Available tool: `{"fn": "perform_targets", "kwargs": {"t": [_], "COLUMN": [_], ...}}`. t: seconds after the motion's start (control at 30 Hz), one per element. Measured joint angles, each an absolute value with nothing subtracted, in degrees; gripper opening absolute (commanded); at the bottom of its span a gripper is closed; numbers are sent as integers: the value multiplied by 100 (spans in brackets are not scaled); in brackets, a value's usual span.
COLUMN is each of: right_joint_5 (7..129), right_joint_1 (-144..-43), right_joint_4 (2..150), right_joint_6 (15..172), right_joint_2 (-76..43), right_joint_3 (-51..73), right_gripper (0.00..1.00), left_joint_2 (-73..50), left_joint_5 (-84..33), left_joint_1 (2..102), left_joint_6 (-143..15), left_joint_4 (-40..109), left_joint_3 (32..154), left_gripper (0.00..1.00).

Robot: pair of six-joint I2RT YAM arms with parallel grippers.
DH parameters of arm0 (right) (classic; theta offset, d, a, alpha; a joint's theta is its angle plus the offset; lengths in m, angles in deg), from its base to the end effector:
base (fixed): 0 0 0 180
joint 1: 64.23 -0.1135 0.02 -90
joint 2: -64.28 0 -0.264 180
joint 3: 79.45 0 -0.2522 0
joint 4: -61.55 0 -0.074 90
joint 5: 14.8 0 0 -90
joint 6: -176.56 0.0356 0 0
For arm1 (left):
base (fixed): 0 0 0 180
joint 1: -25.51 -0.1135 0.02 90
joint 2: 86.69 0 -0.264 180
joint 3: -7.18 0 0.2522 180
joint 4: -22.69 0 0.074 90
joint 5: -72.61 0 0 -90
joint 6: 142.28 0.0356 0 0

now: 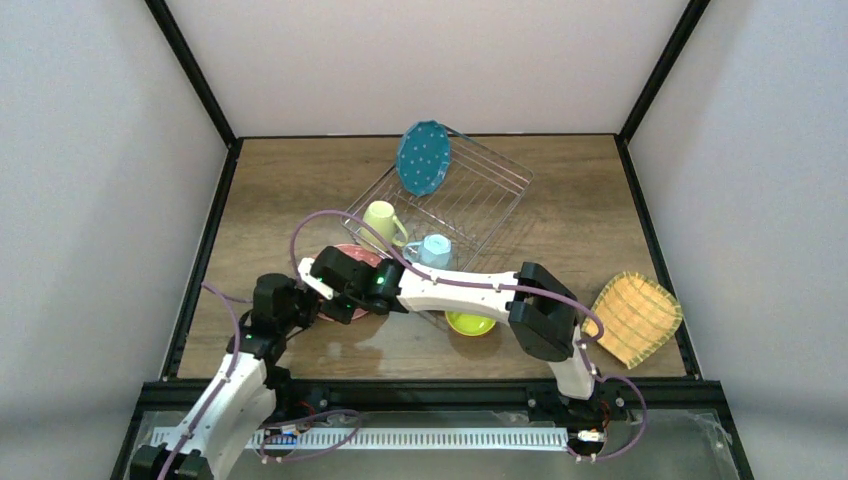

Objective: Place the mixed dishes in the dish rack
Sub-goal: Grab the plate from the plate.

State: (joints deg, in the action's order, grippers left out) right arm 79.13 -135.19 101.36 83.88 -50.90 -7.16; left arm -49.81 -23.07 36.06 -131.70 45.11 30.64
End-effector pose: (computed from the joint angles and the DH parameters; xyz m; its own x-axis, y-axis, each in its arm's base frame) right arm 0.1513 0.4309 0.2392 -0.1960 -0.7110 -0.6753 -0.9381 0.3365 -0.0820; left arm 0.1398 -0.0296 0.1493 -0.3623 -0.9275 -0.0919 -0.5179 0.2823 -0.8075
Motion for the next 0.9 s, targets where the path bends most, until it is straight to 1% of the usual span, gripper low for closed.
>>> {"fn": "perform_targets", "kwargs": {"t": [0.07, 0.13, 0.3, 0.37, 0.4, 0.43, 0.53, 0.57, 0.73, 0.9], "right_joint_5": [7904, 7900, 7882, 7865, 7854, 7862, 7924, 7976, 8234, 8385], "right_joint_1": [-13521, -13519, -13521, -13521, -13526, -13530, -13530, -13530, -13489, -13469], "right_joint_4": [10188, 10188, 10208, 10210, 10210, 10212, 10217, 10217, 10287, 10319], "right_joint_6": [8382, 8382, 8384, 8392, 8397, 8401, 8438, 8441, 8484, 8563], "right_joint_2": [-5090, -5088, -5086, -5083, -5077, -5066, -4963, -4906, -4620, -4353], "right_joint_3": [-716, -716, -716, -716, -716, -716, -716, -716, -867, -987], "right_gripper": [1, 1, 1, 17, 30, 41, 62, 66, 80, 85], "left_joint_2": [-4942, -4931, -4977, -5066, -5127, -5191, -5405, -5453, -5617, -5567], "left_joint_5": [-2361, -2392, -2405, -2390, -2370, -2339, -2178, -2125, -1834, -1533], "left_joint_1": [3608, 3608, 3608, 3608, 3608, 3610, 3610, 3610, 3610, 3610], "left_joint_6": [-13176, -13165, -13165, -13163, -13156, -13146, -13067, -13030, -12879, -12656], "left_joint_4": [4483, 4476, 4535, 4638, 4732, 4861, 5379, 5504, 6321, 7049], "left_joint_3": [3055, 3055, 3055, 3057, 3073, 3110, 3280, 3330, 3680, 4242], "left_gripper": [8, 3, 3, 3, 3, 3, 3, 3, 3, 3]}}
